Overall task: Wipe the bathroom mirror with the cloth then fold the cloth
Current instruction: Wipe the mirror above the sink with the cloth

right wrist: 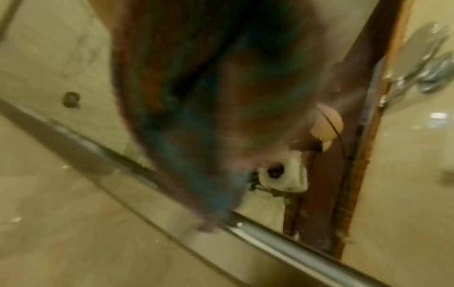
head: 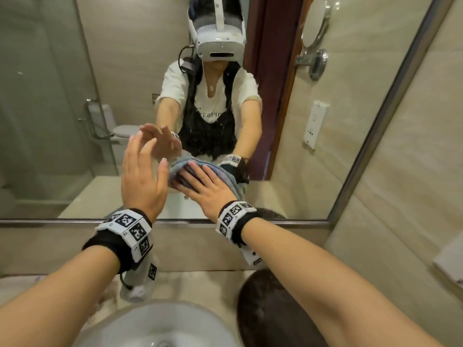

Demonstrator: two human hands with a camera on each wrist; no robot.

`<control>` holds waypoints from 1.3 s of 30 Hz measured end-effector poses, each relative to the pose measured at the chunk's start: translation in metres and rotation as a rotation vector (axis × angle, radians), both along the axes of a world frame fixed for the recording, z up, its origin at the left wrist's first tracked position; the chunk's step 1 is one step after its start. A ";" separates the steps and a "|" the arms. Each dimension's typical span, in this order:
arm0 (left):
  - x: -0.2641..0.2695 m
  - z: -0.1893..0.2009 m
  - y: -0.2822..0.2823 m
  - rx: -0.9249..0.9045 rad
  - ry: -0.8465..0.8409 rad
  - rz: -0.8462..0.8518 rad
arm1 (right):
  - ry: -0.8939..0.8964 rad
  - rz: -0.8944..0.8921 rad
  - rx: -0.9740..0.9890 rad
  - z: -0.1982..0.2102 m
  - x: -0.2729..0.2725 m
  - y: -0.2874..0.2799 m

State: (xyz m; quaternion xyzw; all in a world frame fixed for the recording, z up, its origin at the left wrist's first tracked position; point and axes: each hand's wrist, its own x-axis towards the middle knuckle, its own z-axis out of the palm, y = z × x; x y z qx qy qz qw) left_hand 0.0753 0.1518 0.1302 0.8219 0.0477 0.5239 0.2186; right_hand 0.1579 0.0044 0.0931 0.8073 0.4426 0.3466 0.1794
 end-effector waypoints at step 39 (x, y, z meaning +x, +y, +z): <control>0.026 0.179 -0.026 -0.037 -0.251 -0.093 | -0.048 -0.295 0.749 0.290 0.018 -0.043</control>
